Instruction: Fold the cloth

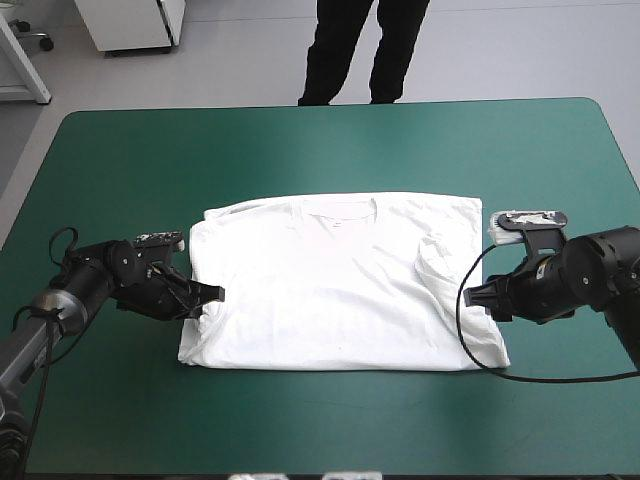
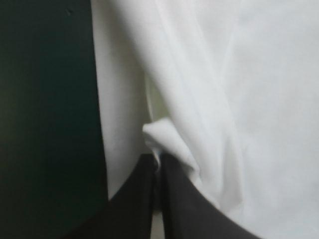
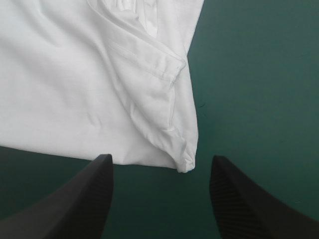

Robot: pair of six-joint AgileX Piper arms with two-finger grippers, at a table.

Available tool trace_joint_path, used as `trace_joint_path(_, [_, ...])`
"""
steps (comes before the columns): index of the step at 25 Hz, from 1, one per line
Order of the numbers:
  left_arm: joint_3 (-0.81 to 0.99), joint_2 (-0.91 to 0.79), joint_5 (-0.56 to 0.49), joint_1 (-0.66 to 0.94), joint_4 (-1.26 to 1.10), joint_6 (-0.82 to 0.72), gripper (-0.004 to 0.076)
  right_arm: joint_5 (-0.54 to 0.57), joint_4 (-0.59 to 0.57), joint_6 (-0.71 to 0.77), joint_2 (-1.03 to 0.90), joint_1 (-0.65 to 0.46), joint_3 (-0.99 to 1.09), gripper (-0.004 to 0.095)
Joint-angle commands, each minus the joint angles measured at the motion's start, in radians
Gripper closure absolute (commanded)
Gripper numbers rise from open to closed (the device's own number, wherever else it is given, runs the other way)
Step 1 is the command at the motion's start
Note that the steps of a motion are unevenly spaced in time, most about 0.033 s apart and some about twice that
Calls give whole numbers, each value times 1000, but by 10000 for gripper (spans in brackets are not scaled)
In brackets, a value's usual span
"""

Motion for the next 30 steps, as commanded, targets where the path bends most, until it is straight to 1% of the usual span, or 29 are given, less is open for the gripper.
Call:
trace_joint_path(1, [-25, -40, -39, -52, -27, -5, 733, -21, -6, -5, -23, -2, -23, 354])
trace_joint_path(2, [-25, -40, -53, -72, -27, -5, 733, -21, -6, -5, -23, -2, -23, 354])
trace_joint_path(5, [-25, -34, -137, -161, -16, -20, 733, -27, -6, -1, -23, -2, -23, 354])
trace_joint_path(8, [-25, -17, -151, -167, -16, -20, 731, -15, -6, -1, -23, -2, -23, 354])
trace_joint_path(10, [-25, -4, -137, -167, 10, -7, 675, -10, -6, -1, -23, -2, -23, 354])
trace_joint_path(11, [-25, 1, -129, -167, 11, 8, 636, -10, -6, -1, -23, -2, -23, 354])
trace_joint_path(13, [-25, 11, -105, -167, 11, 41, 485, -10, -6, -1, -23, -2, -23, 354])
trace_joint_path(14, [-25, 17, -94, -167, 17, 46, 340, -10, -6, -1, -23, -2, -23, 355])
trace_joint_path(16, [-25, 13, -77, -167, 27, 29, 202, -6, -6, -1, -23, -2, -23, 355])
trace_joint_path(18, [-28, 6, -67, -163, 36, 0, 205, -6, -6, -1, -23, -2, -23, 354])
trace_joint_path(20, [-33, -7, -49, -163, 45, -14, 229, 0, -6, -1, -23, -2, -23, 354])
trace_joint_path(25, [-58, -83, 31, -163, 130, -51, 291, 5, -6, -1, -23, -2, -23, 354])
trace_joint_path(30, [-58, -200, 111, -163, 221, -142, 301, 5, -6, -1, -23, -2, -23, 355])
